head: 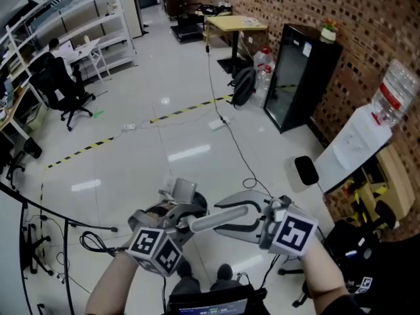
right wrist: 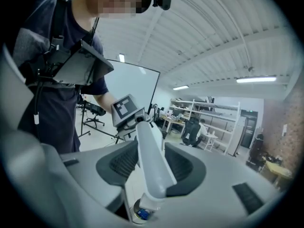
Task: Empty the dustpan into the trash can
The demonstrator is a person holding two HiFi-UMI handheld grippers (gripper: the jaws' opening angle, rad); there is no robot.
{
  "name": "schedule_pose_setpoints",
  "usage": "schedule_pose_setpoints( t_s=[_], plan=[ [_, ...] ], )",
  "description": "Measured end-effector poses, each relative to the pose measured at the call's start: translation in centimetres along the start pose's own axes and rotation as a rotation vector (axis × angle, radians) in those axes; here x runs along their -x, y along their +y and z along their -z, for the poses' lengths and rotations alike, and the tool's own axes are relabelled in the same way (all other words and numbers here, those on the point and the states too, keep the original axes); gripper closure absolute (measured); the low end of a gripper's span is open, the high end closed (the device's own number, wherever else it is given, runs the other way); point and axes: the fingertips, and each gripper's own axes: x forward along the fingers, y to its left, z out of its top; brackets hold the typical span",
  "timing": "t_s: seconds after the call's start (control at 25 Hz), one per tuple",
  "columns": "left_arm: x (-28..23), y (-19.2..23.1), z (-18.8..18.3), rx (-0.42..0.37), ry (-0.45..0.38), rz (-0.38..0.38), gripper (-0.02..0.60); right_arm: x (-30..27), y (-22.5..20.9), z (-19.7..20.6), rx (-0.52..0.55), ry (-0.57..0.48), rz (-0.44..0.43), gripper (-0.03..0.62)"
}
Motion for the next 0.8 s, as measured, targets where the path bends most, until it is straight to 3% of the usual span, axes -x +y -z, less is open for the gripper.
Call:
schedule_pose_setpoints(
  t_s=[0.32, 0.6, 0.8],
  plan=[
    [1.7, 0.2, 1.2, 0.017, -0.036, -0.025, 0.533, -1.9, 0.6, -1.2, 0.035, -0.017, -0.06, 0.433],
    [3.6, 1.5, 2.2, 0.005, -0.033, -0.138, 0.489, -3.2, 0.1, -2.4, 0.03, -0.024, -0.075, 0.436],
    [5.2, 2.1, 4.4, 0.165, -0.086, -0.192, 0.482, -4.4, -0.5, -3.3, 0.015, -0.025, -0.084, 0.436]
  ],
)
